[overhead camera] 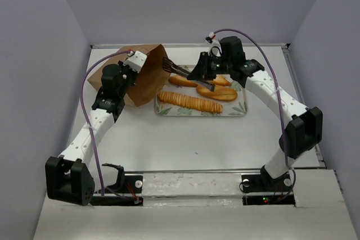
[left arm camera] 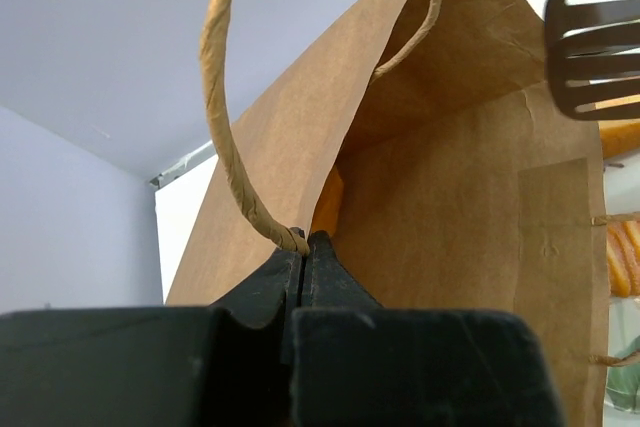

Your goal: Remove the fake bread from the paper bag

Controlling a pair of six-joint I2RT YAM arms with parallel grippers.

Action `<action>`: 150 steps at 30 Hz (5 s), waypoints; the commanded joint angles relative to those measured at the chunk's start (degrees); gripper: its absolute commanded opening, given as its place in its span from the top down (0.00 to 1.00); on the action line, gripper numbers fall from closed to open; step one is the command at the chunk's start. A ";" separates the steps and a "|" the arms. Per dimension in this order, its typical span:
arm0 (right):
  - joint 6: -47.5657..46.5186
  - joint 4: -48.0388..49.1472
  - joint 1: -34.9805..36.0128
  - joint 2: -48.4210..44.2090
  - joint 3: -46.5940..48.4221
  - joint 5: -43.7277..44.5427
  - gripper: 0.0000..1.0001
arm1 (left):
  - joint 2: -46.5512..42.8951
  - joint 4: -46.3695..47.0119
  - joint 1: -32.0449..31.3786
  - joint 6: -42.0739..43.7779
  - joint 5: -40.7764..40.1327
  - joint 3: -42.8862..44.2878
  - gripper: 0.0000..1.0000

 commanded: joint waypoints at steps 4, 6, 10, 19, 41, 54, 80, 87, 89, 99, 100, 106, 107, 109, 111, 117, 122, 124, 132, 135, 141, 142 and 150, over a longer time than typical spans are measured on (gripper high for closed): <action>0.87 16.09 1.91 3.84 2.13 -7.04 0.87 | -1.13 -0.64 0.23 -0.47 -0.89 1.75 1.00; 0.44 16.44 2.70 7.26 3.70 -6.95 0.88 | -0.95 -0.81 0.14 -0.56 -1.77 2.19 1.00; 0.34 15.92 4.02 13.51 8.19 -5.90 0.88 | -0.69 -0.90 0.05 -1.00 -2.39 3.07 1.00; -5.97 11.09 8.94 23.79 19.17 -1.42 0.87 | -2.18 -1.52 -1.00 2.34 -3.27 1.67 1.00; 26.35 16.88 6.57 36.63 22.08 -0.53 0.64 | -7.28 -0.55 -1.53 -0.12 6.13 -5.54 1.00; 35.41 25.05 6.57 40.93 23.93 -3.43 0.59 | -5.70 1.20 -1.70 -0.21 7.98 -6.25 1.00; 45.61 34.72 7.10 45.24 26.21 -7.12 0.56 | -7.37 5.25 -1.27 2.96 18.62 -7.83 1.00; 50.61 39.10 7.10 46.04 27.09 -8.79 0.56 | -7.02 5.42 -1.27 2.43 21.08 -7.83 1.00; 50.10 39.12 7.10 44.73 25.61 -8.97 0.56 | -6.67 6.65 -1.00 1.82 20.29 -8.00 1.00; 45.52 39.73 7.10 37.61 13.92 -7.22 0.56 | -5.52 5.08 2.69 3.83 22.90 -6.77 1.00; 45.09 39.73 7.10 37.16 12.78 -7.04 0.56 | -5.70 4.72 3.47 4.10 24.31 -6.77 1.00; 46.04 44.99 7.63 34.09 7.76 -6.25 0.55 | -5.44 4.90 6.56 -3.90 29.43 -6.51 1.00; 48.74 47.01 7.63 33.74 6.63 -6.25 0.55 | -5.52 4.98 6.56 -3.90 29.43 -6.94 1.00; 51.31 53.08 7.63 32.07 2.23 -5.81 0.55 | -5.61 5.42 6.56 -3.55 28.12 -7.56 1.00; 51.59 54.15 7.63 30.92 -0.32 -5.37 0.54 | -5.35 5.25 6.99 -4.07 28.11 -7.65 1.00; 50.09 53.88 8.15 29.34 -0.85 -5.37 0.54 | -4.56 6.13 7.26 -6.09 29.69 -7.65 1.00; 51.58 53.88 8.15 30.47 -1.21 -2.65 0.54 | -4.47 5.78 7.26 -5.13 30.92 -7.21 1.00; 51.67 54.06 8.67 31.70 1.41 -2.12 0.54 | -4.91 5.25 7.17 -5.30 32.67 -7.04 1.00; 52.29 53.71 9.21 36.10 7.75 -1.94 0.53 | -5.70 5.51 6.91 -6.53 36.01 -7.91 1.00; 51.68 51.96 9.73 37.77 10.21 -2.38 0.53 | -4.56 6.65 6.91 -7.50 37.16 -7.56 1.00; 49.30 49.49 9.73 37.78 9.17 -2.03 0.53 | -2.89 10.34 7.00 -10.57 33.92 -6.60 1.00; 49.04 49.49 9.73 37.34 8.21 -1.68 0.53 | -2.71 10.87 7.00 -11.01 31.30 -6.51 1.00; 48.51 51.50 10.26 34.88 2.67 -1.24 0.53 | -1.04 10.88 5.77 -16.21 13.98 -5.63 1.00</action>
